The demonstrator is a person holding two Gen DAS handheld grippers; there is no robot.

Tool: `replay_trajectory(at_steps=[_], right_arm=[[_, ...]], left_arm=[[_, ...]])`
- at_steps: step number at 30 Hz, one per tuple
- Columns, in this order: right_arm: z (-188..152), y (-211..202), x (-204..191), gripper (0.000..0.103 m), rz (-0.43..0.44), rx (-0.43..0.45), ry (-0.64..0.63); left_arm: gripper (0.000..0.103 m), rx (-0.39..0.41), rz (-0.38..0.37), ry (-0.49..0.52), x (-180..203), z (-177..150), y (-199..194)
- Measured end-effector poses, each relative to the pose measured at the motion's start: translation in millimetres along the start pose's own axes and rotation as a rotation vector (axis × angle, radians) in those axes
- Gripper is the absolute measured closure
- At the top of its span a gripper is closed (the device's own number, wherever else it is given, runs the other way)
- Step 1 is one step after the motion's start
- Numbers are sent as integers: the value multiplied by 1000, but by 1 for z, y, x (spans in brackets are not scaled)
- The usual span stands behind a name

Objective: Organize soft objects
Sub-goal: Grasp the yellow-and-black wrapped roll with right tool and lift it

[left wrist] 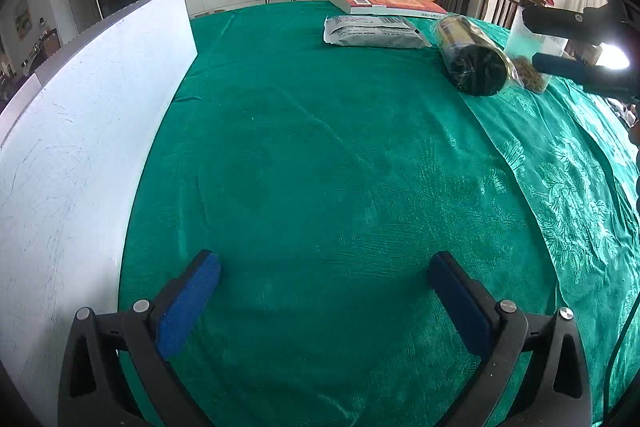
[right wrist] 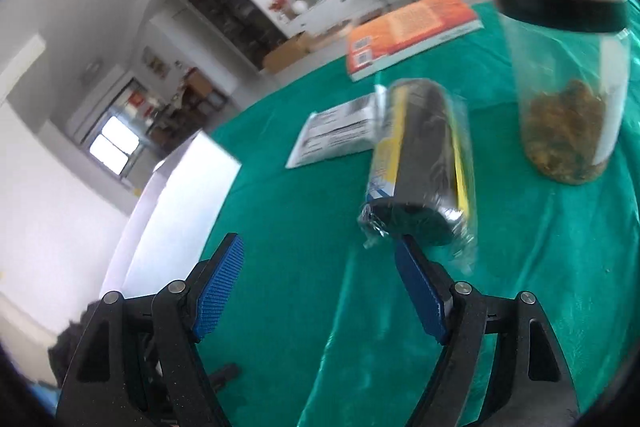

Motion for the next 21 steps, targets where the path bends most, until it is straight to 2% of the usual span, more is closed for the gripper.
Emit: replay_trajectory(at_steps=[2, 3, 4, 7, 9, 11, 12, 13, 14, 18, 21], right_arm=[[13, -9, -12, 22, -232, 14, -85], [22, -10, -12, 21, -321, 17, -82], [31, -6, -8, 19, -360, 8, -51], [53, 23, 7, 19, -345, -67, 139], [60, 51, 18, 19, -361, -126, 218], [59, 84, 22, 20, -465, -228, 222], [57, 93, 23, 20, -505, -249, 207], [53, 95, 22, 23, -523, -235, 191], [47, 89, 21, 38, -531, -195, 176], [4, 44, 28, 42, -449, -152, 161], [-40, -1, 46, 42, -448, -133, 150]], left_arm=[[0, 0, 2, -2, 0, 1, 0], [0, 0, 3, -3, 0, 1, 0], [0, 0, 3, -3, 0, 1, 0], [0, 0, 2, -3, -1, 1, 0], [0, 0, 1, -4, 0, 1, 0], [0, 0, 1, -4, 0, 1, 0], [0, 0, 1, -4, 0, 1, 0], [0, 0, 2, -4, 0, 1, 0], [0, 0, 2, -3, 0, 1, 0], [0, 0, 3, -3, 0, 1, 0], [0, -1, 3, -3, 0, 1, 0]])
Point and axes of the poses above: each gripper's, at about its wrist camera, not at the fingertips, and y roughly the way its jaws point, x to its right, z to its top, the point moved 1 cm from there along y, roughly the way its jaws point, and after that the axes turned 11 degrees about -z, right-handed, at the moved point
